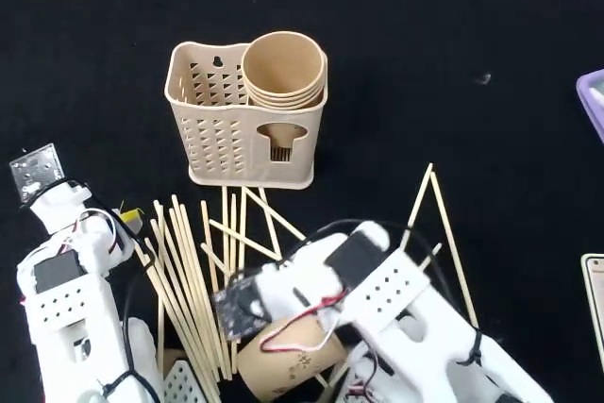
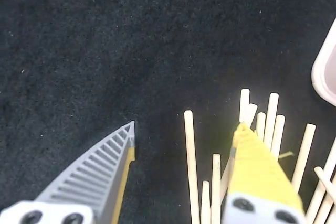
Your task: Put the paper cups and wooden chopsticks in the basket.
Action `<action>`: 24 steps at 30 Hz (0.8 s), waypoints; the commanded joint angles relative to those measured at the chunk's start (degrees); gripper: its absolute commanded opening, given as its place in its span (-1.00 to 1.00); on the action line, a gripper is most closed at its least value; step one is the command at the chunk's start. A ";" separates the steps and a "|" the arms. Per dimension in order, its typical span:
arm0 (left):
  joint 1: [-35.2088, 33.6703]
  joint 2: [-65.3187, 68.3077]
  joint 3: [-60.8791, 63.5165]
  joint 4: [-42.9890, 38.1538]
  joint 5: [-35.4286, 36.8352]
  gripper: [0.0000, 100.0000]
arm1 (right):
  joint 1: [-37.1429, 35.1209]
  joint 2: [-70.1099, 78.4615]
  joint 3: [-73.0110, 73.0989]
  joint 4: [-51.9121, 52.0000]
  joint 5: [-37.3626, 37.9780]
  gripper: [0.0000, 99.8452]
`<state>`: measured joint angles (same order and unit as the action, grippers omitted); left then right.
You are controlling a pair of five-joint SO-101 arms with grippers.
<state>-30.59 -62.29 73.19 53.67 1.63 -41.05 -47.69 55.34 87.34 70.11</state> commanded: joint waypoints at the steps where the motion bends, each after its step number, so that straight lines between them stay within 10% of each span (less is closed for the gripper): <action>1: -0.48 -0.79 -2.33 -1.05 0.26 -0.42 | -8.44 0.31 -0.66 -0.70 -4.04 -0.58; 10: -0.48 -0.79 -2.33 -1.05 0.09 -0.42 | -19.96 0.31 -0.57 -0.70 -7.38 -0.59; 16: -0.48 -0.79 -2.33 -1.05 0.00 -0.42 | -19.69 0.22 -5.58 -0.09 -13.98 -0.99; 24: -0.48 -0.79 -2.15 -1.05 0.00 -0.42 | -12.92 0.22 -23.43 13.89 -24.18 -0.98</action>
<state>-30.59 -62.29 73.19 53.67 1.63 -59.52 -47.69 41.98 96.57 50.51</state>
